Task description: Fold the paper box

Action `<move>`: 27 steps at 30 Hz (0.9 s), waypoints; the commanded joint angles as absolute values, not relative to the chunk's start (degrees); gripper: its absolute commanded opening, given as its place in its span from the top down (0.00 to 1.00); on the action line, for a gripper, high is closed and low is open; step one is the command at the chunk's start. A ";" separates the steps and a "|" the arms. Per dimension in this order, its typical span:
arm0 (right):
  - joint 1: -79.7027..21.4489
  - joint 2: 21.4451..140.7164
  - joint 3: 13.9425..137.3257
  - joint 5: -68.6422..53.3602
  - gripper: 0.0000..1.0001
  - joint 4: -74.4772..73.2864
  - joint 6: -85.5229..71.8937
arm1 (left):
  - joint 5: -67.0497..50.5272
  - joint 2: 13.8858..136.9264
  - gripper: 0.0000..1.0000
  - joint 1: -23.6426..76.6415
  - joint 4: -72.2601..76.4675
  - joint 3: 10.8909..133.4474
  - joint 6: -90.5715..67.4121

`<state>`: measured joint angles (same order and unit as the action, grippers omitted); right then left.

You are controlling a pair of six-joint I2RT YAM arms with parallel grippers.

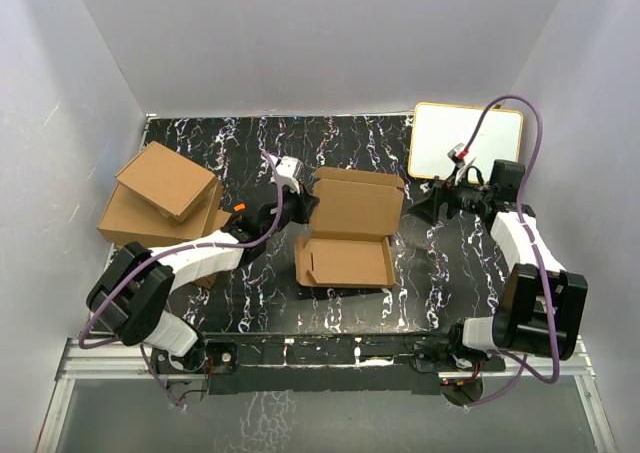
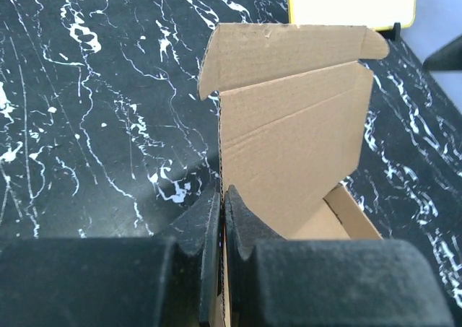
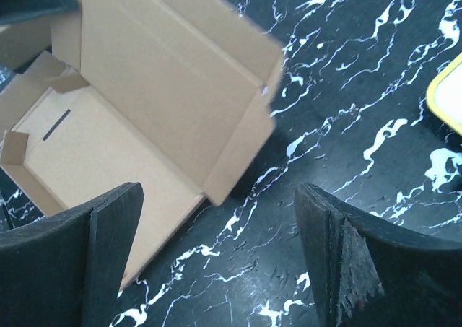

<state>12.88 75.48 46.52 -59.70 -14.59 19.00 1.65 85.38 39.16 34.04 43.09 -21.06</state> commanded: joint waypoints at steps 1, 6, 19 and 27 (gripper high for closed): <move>15.46 79.33 49.89 -69.59 0.07 -6.62 17.62 | -0.91 80.85 1.00 38.94 40.76 39.17 -12.92; 15.30 81.47 48.04 -72.71 0.07 -4.32 21.35 | -2.83 79.52 1.00 38.96 46.47 35.68 -8.46; 11.34 84.12 39.21 -76.39 0.08 11.69 8.23 | -5.39 80.75 1.00 38.85 53.40 34.05 -6.86; 10.55 86.68 39.35 -77.48 0.30 13.86 5.26 | -6.74 82.26 1.00 38.76 54.42 34.62 -8.06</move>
<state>10.74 85.65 38.89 -74.56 7.07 7.18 -5.02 82.52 39.09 51.16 34.48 -7.70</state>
